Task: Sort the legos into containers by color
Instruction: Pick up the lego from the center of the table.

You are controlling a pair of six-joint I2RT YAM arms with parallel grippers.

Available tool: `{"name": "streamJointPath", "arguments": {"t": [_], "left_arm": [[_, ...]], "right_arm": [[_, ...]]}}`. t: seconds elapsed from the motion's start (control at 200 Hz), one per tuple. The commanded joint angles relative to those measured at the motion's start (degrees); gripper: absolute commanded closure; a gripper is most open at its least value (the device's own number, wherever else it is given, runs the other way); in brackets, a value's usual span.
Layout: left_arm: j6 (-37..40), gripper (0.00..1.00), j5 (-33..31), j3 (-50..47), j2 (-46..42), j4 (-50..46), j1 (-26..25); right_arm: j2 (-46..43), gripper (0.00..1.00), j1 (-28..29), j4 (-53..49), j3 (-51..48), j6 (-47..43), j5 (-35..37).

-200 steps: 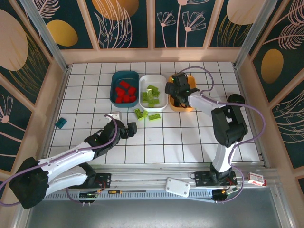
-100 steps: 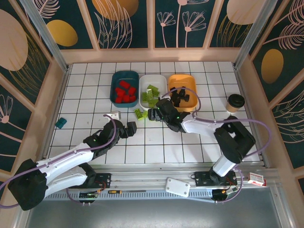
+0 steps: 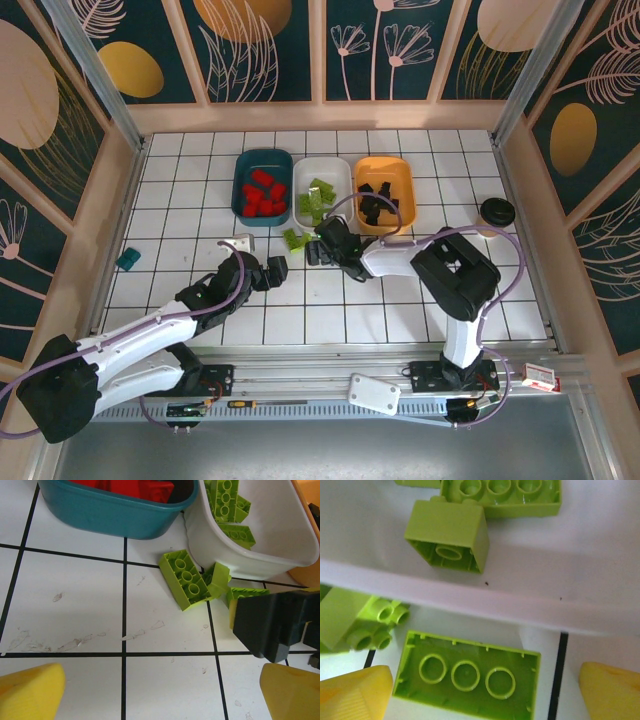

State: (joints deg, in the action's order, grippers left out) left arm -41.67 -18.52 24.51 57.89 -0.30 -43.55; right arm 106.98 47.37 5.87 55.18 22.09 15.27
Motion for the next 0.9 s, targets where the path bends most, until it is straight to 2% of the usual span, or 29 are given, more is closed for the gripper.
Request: {"name": "streamJointPath", "arguments": {"t": [0.0,0.165,0.33,0.526,0.701,0.801,0.896], "left_arm": [[-0.20,0.01,-1.10,0.27,0.11,-1.33,-0.04],[-0.32,0.01,-1.00,0.22,0.21,-1.46,-0.04],[-0.14,0.01,-1.20,0.34,0.38,-1.37,-0.04],[0.00,0.01,-1.42,0.10,0.91,-1.20,-0.04],[-0.06,0.01,-1.30,0.01,1.65,-0.94,-0.04],[-0.32,0.01,-0.88,-0.08,1.86,-0.63,-0.04],[-0.34,0.01,-0.65,-0.07,1.96,-0.50,-0.04]], "right_arm": [[2.26,0.10,0.26,1.19,1.64,-1.57,1.87],[2.15,0.25,0.59,0.59,0.74,-1.15,1.44],[-4.40,0.36,1.60,1.35,-4.46,-0.10,-0.15],[-16.17,0.38,3.73,0.55,-10.20,1.80,-2.18],[-24.00,0.39,4.62,-1.99,-8.01,0.61,-1.75],[-23.52,0.39,3.53,-2.42,-3.10,-1.82,-2.12],[-18.69,0.39,0.81,-2.64,3.56,-3.61,-3.74]]}}
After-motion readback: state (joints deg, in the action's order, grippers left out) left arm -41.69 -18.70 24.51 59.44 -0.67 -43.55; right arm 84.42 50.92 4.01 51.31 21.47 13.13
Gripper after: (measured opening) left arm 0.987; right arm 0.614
